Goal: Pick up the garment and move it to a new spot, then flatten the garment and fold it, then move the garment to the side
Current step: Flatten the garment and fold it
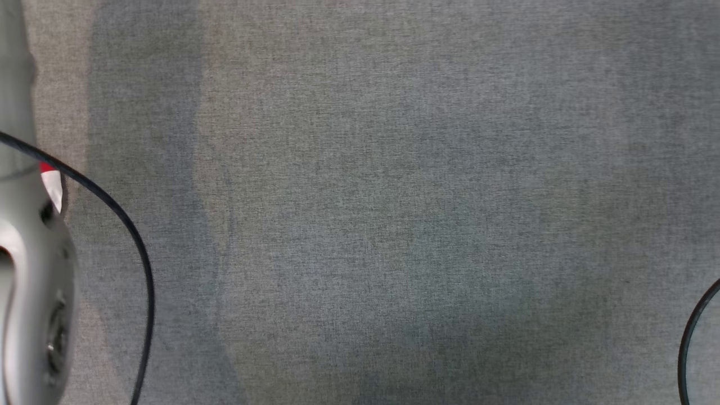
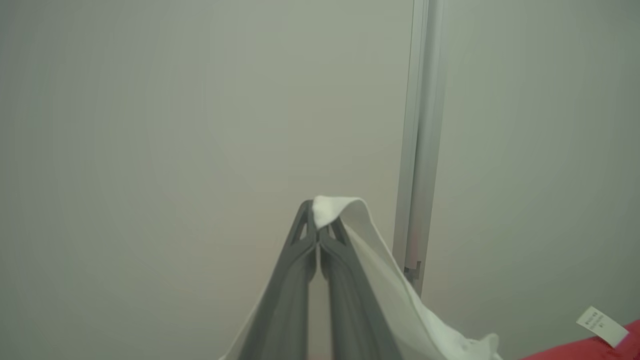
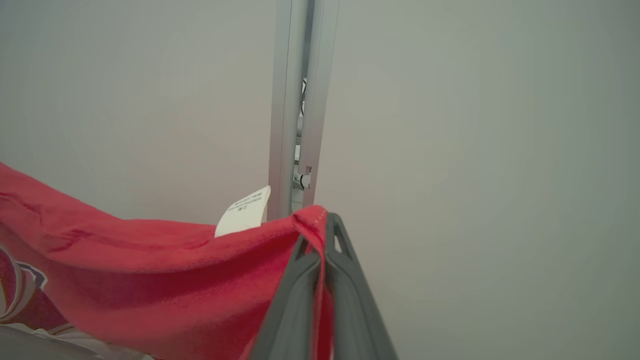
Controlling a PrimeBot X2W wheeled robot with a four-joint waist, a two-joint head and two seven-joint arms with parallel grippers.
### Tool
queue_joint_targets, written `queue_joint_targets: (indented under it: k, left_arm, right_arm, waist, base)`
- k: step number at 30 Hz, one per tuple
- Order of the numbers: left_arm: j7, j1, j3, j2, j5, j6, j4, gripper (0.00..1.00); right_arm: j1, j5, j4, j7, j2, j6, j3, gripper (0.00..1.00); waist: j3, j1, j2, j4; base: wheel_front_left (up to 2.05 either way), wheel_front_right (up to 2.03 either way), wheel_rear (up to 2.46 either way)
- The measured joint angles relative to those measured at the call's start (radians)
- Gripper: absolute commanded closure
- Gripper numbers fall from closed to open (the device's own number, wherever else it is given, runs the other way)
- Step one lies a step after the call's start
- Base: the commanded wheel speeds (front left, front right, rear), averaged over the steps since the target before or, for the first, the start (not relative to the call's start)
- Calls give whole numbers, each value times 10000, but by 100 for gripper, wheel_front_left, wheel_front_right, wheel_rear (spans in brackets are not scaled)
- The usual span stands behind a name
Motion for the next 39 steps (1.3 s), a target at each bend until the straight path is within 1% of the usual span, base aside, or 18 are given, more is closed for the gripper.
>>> queue_joint_targets:
  k: [2,3,4,6,7,8,10,11,12,17,24,27,30,32,34,39]
  left_arm:
    - [0,237,-21,-15,-8,-73,-203,100]
    - [-4,880,-188,-46,-71,-100,-819,100]
    - [-4,880,-188,-46,-71,-100,-819,100]
    - [-2,1986,-926,128,-251,-128,-1657,100]
    - [0,2640,-1386,291,-359,-128,-2052,100]
    - [2,3372,-1615,481,-399,-140,-2489,100]
    - [0,4770,-1776,884,-545,-157,-3273,100]
    - [-2,5473,-1737,1072,-525,-157,-3674,100]
    - [0,6144,-1592,1133,-514,-157,-4008,100]
    - [0,9364,-685,1053,-347,-107,-5210,100]
    - [0,12790,-71,426,230,399,-6746,100]
    - [0,13888,-63,299,387,454,-7246,100]
    - [0,14732,8,123,242,575,-7300,100]
    - [0,15347,100,146,226,627,-7350,100]
    - [33,15726,56,196,261,656,-7377,100]
    - [334,16836,10,360,324,802,-7724,100]
  right_arm:
    - [176,82,-86,-2,-73,-2,25,100]
    - [616,213,-391,-2,-253,-2,90,100]
    - [616,213,-391,-2,-253,-2,90,100]
    - [1272,456,-717,-2,-462,-2,282,100]
    - [1638,616,-903,-2,-545,-2,366,100]
    - [2010,769,-1053,-2,-686,-2,529,100]
    - [2798,1078,-1383,-2,-959,-2,619,100]
    - [3227,1241,-1519,-2,-1103,0,690,100]
    - [3670,1463,-1615,-2,-1139,-2,598,100]
    - [5823,1779,-2222,0,-1503,-2,617,100]
    - [8426,2220,-3218,-2,-1680,0,742,100]
    - [9343,2265,-3603,-2,-1707,-2,938,100]
    - [10203,2021,-4134,-2,-1824,-2,1246,100]
    - [10983,1931,-4539,-2,-1812,-2,1465,100]
    - [11456,1860,-4635,-2,-1941,-2,1549,100]
    - [12524,1827,-4972,-2,-2144,-2,1392,100]
  waist:
    - [49,0,0,44]
    - [78,0,0,104]
    - [78,0,0,104]
    - [-60,0,0,148]
    - [-177,1,0,165]
    - [-312,0,0,188]
    - [-620,0,0,242]
    - [-793,0,0,273]
    - [-975,0,0,302]
    - [-2062,0,0,400]
    - [-3631,-1,0,461]
    - [-4242,0,0,438]
    - [-4764,-1,0,404]
    - [-5191,-1,1,334]
    - [-5443,-1,1,292]
    - [-6012,0,1,253]
  base:
    - [0,0,0]
    - [0,0,0]
    - [0,0,0]
    - [0,0,0]
    - [0,0,0]
    - [0,0,0]
    - [0,0,0]
    - [0,0,0]
    - [0,0,0]
    - [0,0,0]
    - [0,0,0]
    - [0,0,0]
    - [0,0,0]
    - [0,0,0]
    - [0,0,0]
    - [0,0,0]
